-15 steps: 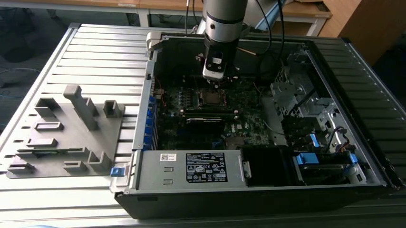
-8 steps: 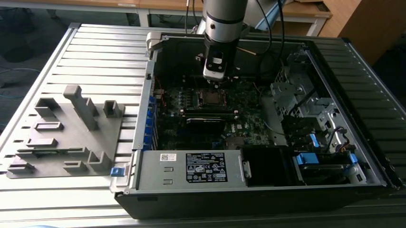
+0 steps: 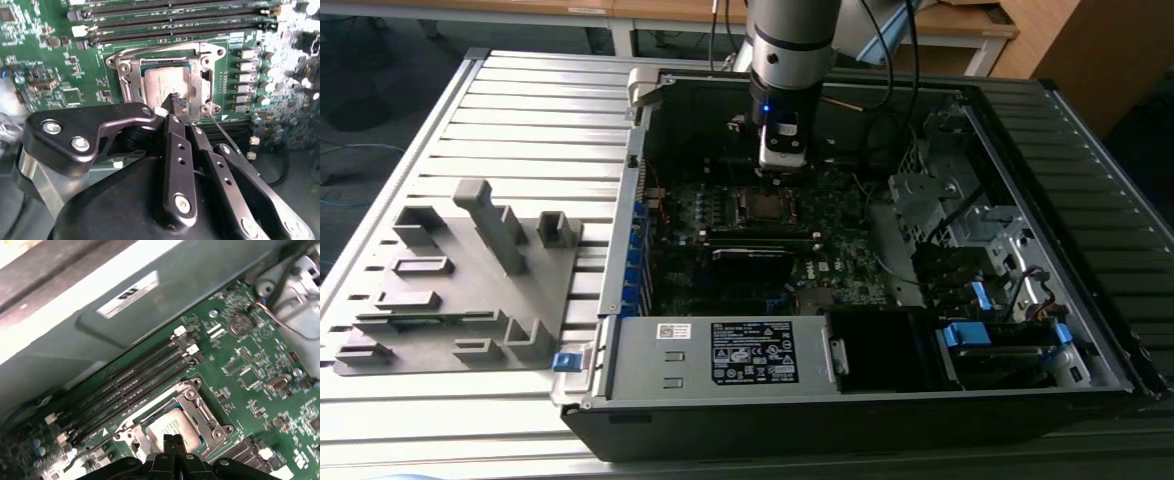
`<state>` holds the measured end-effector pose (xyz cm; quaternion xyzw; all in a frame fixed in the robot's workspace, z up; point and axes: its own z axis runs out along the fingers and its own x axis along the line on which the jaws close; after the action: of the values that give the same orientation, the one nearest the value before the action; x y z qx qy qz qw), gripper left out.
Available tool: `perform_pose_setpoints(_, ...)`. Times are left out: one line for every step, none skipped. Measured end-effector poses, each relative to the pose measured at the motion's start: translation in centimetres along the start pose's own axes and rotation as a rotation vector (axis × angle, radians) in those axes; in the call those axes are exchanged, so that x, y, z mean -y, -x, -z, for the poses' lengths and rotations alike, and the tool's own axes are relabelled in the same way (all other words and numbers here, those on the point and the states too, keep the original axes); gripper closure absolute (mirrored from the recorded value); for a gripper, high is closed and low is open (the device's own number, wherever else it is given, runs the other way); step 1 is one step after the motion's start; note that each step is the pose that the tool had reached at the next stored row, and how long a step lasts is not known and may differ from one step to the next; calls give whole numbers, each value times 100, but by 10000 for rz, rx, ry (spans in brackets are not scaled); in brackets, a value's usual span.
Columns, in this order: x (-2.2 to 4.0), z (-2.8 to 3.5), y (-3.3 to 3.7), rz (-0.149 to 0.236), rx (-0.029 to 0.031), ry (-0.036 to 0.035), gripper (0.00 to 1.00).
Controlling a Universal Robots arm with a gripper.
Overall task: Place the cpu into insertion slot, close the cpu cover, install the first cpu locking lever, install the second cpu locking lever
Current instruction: 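Close the cpu cover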
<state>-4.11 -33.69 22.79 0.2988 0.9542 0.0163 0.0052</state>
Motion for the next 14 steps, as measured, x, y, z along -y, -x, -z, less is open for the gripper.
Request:
perform_pose_setpoints(0,-1,0,181,-6,1,89)
perform_pose_setpoints(0,-1,0,370,-13,0,89)
perform_pose_setpoints(0,-1,0,551,-19,0,89)
perform_pose_setpoints(0,-2,0,735,-25,0,89)
perform_pose_setpoints(0,-2,0,916,-31,0,89)
perform_pose_setpoints(0,-2,0,1096,-37,0,89)
perform_pose_setpoints(0,-3,0,1274,-43,0,89)
perform_pose_setpoints(0,-3,0,1456,-50,0,89)
perform_pose_setpoints(0,-4,0,1644,-56,0,89)
perform_pose_setpoints(1,-4,0,1825,-62,-1,89)
perform_pose_setpoints(0,-5,0,2005,-68,1,89)
perform_pose_setpoints(0,-6,0,2184,-75,1,89)
perform_pose_setpoints(0,-7,0,2364,-81,1,89)
perform_pose_setpoints(0,-8,0,2544,-87,1,89)
